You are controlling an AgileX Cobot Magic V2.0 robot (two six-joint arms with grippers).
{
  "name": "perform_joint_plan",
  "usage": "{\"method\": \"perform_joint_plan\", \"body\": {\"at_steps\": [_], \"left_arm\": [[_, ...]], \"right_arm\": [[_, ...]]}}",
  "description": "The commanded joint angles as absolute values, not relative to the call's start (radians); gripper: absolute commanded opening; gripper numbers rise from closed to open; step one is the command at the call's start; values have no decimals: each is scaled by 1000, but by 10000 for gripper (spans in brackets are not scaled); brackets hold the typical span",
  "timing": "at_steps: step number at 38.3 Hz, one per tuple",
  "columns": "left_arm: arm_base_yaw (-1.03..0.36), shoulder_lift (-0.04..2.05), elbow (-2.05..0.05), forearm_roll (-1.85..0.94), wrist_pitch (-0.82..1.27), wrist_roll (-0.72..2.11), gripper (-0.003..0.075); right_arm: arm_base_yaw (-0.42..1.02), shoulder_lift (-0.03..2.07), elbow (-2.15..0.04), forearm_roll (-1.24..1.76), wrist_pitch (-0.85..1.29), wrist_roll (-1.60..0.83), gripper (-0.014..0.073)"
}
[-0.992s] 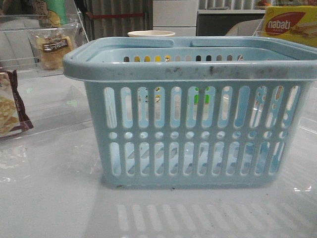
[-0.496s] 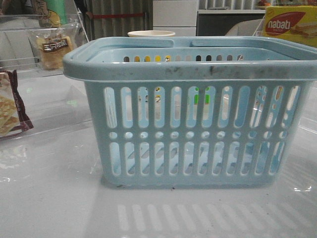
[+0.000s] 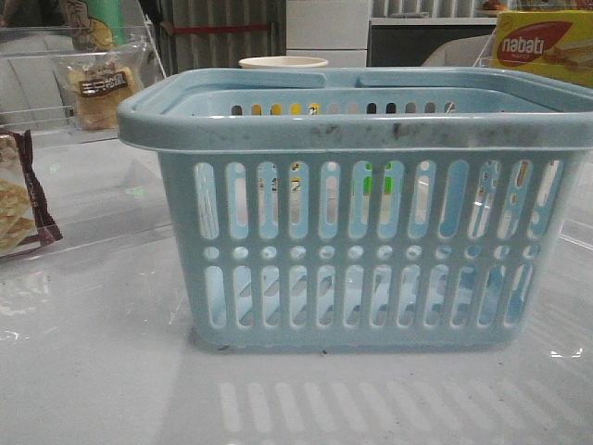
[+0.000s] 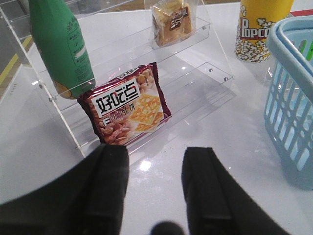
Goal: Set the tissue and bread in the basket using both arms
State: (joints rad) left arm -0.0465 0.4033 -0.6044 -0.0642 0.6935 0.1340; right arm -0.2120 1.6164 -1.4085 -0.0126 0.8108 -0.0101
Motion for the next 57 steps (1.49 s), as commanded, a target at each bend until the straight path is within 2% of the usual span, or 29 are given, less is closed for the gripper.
{"method": "perform_joint_plan", "body": {"at_steps": [1, 15, 17, 22, 25, 29, 39, 50, 57], "left_arm": [[-48, 419, -631, -77, 613, 130, 303], [-48, 419, -631, -77, 613, 130, 197], [-48, 419, -631, -77, 613, 130, 180], [-48, 419, -631, -77, 613, 130, 139], [-48, 419, -631, -77, 613, 130, 118], [-48, 419, -631, -77, 613, 130, 92], [-48, 419, -631, -77, 613, 130, 90], [-48, 419, -631, -77, 613, 130, 90], [-48, 419, -631, -77, 613, 130, 90]], "right_arm": [[-217, 1649, -1510, -8, 770, -28, 551], [-217, 1823, -1596, -30, 656, -31, 540], [-217, 1828, -1596, -34, 656, -31, 484], [-217, 1828, -1596, -35, 654, -31, 227], [-214, 1815, -1596, -34, 658, -30, 178], [-202, 1756, -1596, -34, 661, -30, 176], [-117, 1578, -1596, -31, 685, -30, 176], [101, 1393, -1528, -5, 704, -30, 176], [261, 1361, -1436, 10, 704, -30, 176]]}}
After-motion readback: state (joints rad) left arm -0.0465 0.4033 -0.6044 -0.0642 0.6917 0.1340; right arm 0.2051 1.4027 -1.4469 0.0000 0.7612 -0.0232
